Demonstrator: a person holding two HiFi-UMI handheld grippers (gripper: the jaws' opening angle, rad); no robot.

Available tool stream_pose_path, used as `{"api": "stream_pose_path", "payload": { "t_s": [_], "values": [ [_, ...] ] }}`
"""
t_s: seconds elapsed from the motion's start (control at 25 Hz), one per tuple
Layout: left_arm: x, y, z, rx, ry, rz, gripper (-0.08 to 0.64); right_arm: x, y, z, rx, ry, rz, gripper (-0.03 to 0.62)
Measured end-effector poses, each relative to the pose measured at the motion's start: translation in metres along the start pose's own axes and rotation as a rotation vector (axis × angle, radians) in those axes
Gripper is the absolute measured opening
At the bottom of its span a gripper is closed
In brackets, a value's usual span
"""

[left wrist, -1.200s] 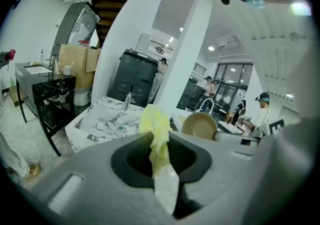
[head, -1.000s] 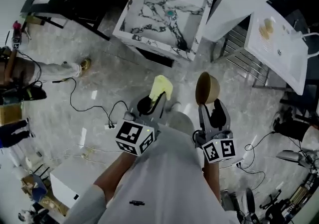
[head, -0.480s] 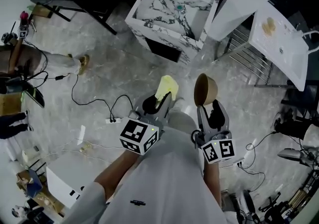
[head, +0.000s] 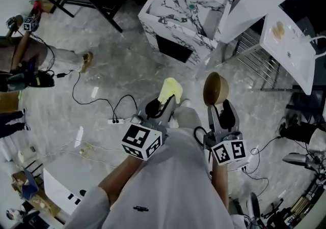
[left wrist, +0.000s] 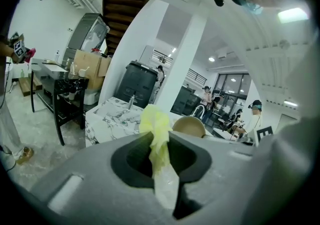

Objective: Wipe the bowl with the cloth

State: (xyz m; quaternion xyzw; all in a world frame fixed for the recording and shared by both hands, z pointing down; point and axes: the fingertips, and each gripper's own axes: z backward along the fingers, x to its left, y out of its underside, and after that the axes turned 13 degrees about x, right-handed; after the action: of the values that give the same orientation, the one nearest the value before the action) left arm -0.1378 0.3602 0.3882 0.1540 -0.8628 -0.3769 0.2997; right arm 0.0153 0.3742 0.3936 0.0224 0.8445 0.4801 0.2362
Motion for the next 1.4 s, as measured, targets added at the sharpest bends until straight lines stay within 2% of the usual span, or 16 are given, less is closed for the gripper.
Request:
{"api": "stream_pose_path", "payload": {
  "t_s": [0.24,0.56,0.76,1.08,1.24,1.4],
  "values": [
    [0.030,0.005,0.009,-0.014,-0.012,0.029,0.061,0.019,-0.004,-0.022,-0.011,-0.012,0.019,0.249],
    [0.069,-0.034,-0.022,-0.008,-0.017,0.031,0.061,0.015,-0.035,-0.088,0.005,-0.053,0.005,0.249],
    [0.087,-0.069,-0.063,-0.007,-0.036,0.031,0.061,-0.009,-0.059,-0.132,0.023,-0.088,0.001,0.249],
    [0.109,-0.148,-0.126,-0.031,-0.120,0.036,0.061,-0.061,-0.126,-0.207,0.038,-0.177,-0.018,0.249],
    [0.114,-0.174,-0.153,-0.023,-0.151,0.060,0.061,-0.079,-0.156,-0.236,0.041,-0.214,-0.015,0.249],
    [0.113,-0.197,-0.182,-0.015,-0.165,0.049,0.061,-0.101,-0.175,-0.257,0.052,-0.249,-0.011,0.249]
  ]
}}
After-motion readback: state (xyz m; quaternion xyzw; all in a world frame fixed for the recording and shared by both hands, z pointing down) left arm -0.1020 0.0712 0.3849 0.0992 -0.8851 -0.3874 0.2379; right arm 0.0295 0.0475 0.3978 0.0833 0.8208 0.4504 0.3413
